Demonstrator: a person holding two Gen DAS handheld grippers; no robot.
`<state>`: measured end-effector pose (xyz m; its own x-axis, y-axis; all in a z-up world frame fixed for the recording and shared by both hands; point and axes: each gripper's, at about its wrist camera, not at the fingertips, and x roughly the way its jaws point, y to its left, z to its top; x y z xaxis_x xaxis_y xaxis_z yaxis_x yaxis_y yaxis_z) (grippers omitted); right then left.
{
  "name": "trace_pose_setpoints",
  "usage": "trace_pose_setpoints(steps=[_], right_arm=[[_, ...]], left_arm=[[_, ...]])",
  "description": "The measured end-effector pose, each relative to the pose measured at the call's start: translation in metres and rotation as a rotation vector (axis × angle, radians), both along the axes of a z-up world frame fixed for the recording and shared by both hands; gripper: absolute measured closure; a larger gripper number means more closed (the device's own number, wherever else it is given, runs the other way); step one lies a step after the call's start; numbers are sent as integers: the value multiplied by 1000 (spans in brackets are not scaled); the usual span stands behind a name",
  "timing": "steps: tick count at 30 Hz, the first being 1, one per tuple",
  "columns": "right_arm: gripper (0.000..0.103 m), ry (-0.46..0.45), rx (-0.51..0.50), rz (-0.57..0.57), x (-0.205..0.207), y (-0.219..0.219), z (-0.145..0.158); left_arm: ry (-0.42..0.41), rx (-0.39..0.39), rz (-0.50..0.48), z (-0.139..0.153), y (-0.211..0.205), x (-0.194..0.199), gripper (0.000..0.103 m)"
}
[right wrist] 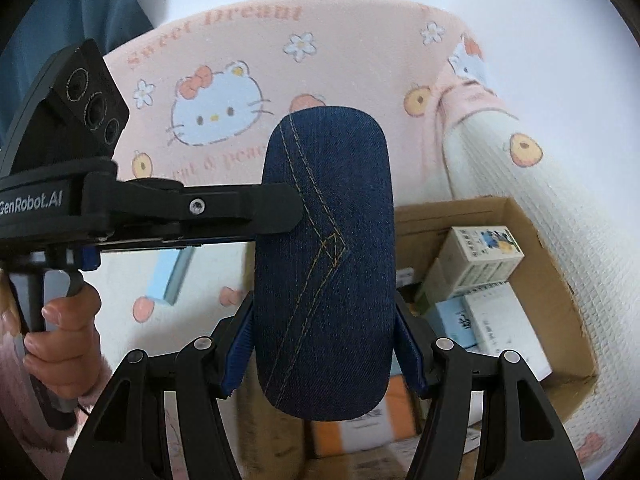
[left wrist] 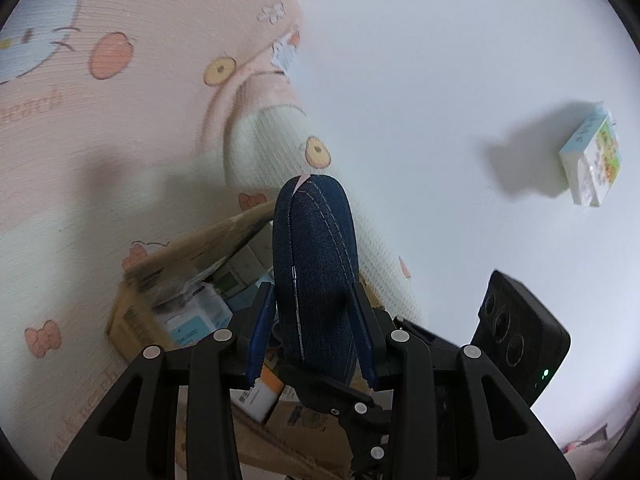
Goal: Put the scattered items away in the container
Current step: 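Lift the denim case with the right gripper and carry it into the box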
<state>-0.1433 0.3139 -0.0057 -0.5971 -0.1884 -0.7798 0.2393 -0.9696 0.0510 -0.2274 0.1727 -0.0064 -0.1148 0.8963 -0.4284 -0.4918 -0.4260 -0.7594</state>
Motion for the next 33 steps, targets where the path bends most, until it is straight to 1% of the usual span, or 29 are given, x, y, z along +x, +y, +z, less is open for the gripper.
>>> trace_pose_setpoints(steps=[4, 6, 11, 16, 18, 20, 22, 24, 25, 28, 31, 33], right_arm=[[43, -86, -36, -7, -12, 23, -7], [43, -149, -51, -3, -20, 34, -16], [43, -264, -93, -17, -29, 52, -35], [43, -341, -134, -30, -34, 64, -54], [43, -385, -157, -23, -37, 67, -61], [43, -435, -158, 3, -40, 65, -70], [43, -473, -146, 27, -40, 60, -77], [43, -499, -135, 49, -42, 55, -80], [43, -526, -142, 62, -43, 54, -83], [43, -562, -175, 81, -45, 53, -87], [43, -570, -187, 91, -46, 53, -87], [43, -583, -184, 104, -46, 51, -90]], left_arm=[[-30, -51, -29, -8, 26, -8, 63], [-49, -79, -44, -13, 36, -10, 63], [-79, -171, -91, -28, 61, -13, 62], [-99, -257, -131, -42, 79, -14, 62], [-126, -282, -133, -47, 82, -14, 62], [-163, -319, -138, -52, 83, -16, 62], [-184, -376, -156, -56, 85, -14, 62], [-165, -431, -175, -53, 88, -10, 62], [-154, -463, -182, -51, 89, -8, 62], [-142, -527, -193, -49, 91, -4, 62], [-144, -536, -196, -49, 89, -5, 62], [-123, -556, -203, -48, 89, -2, 61]])
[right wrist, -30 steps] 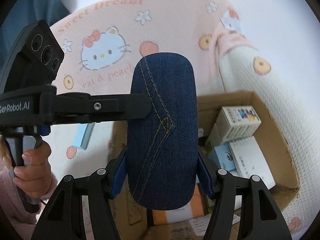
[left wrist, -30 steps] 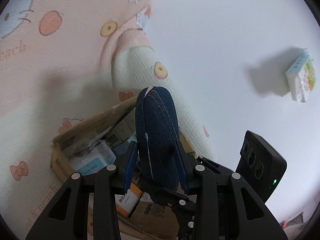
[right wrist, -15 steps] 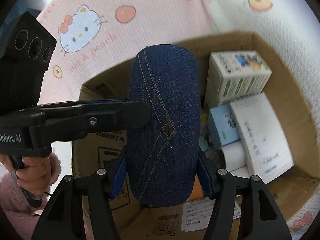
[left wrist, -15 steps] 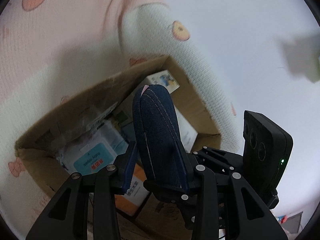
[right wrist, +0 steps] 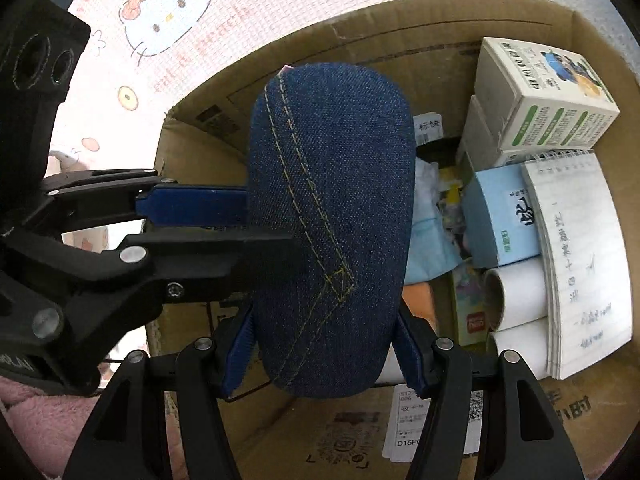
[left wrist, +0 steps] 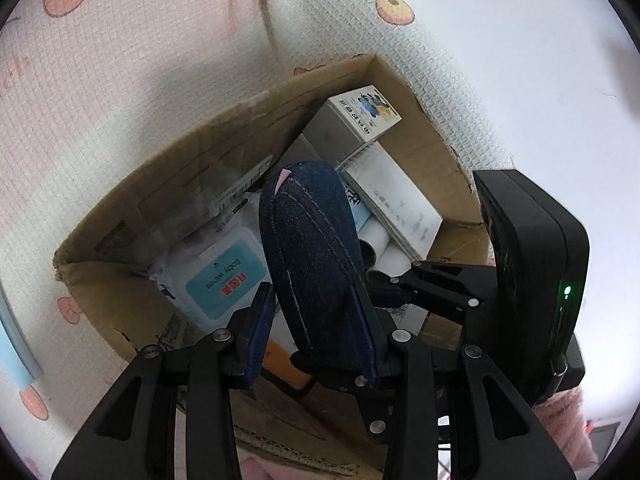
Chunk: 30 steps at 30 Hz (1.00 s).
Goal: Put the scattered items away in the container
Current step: 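Lift the denim case with the right gripper and carry it into the box, then lower the denim case onto the tissues and open the right gripper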
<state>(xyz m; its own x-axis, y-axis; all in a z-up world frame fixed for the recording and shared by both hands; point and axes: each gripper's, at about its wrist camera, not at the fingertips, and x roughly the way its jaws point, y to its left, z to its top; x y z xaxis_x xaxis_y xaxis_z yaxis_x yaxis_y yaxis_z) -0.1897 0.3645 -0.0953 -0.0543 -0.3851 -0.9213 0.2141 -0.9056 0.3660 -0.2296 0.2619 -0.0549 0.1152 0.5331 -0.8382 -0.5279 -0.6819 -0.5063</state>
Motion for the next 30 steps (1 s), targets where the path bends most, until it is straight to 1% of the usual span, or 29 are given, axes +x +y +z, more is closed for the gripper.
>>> trace_pose_setpoints(steps=[3, 7, 9, 10, 12, 13, 16, 20, 22, 25, 26, 28, 30], right_arm=[[43, -37, -39, 1, -1, -2, -6], [44, -43, -10, 43, -1, -11, -13], [44, -69, -18, 61, 0, -13, -16], [44, -90, -29, 71, 0, -15, -19], [44, -152, -64, 72, 1, -15, -29], [44, -169, -63, 73, 1, -15, -33], [43, -202, -47, 65, 0, -14, -39], [43, -239, -8, 84, -4, -15, -41], [43, -265, 3, 87, -7, -15, -45], [43, -302, -45, 53, -8, -9, -55], [43, -304, -51, 42, -8, -8, -58], [42, -324, -61, 21, -7, -5, -61], [41, -336, -82, 7, -8, -2, -59]], left_arm=[[29, -52, 0, 2, 1, 4, 61], [21, -123, -12, -3, 2, 1, 61], [41, -169, -11, -2, 3, 2, 61], [45, -180, -9, -2, 2, 2, 61], [46, -183, -1, 0, -2, 4, 61], [53, -182, 7, 1, -5, 5, 61], [82, -180, 6, 4, -10, 8, 61], [72, -180, 8, 4, -11, 5, 61], [87, -186, 21, 6, -11, 4, 61], [143, -204, 44, 8, -11, 4, 60], [150, -210, 42, 8, -11, 3, 60], [138, -213, 35, 5, -8, 2, 60], [135, -220, 29, 4, -6, 2, 56]])
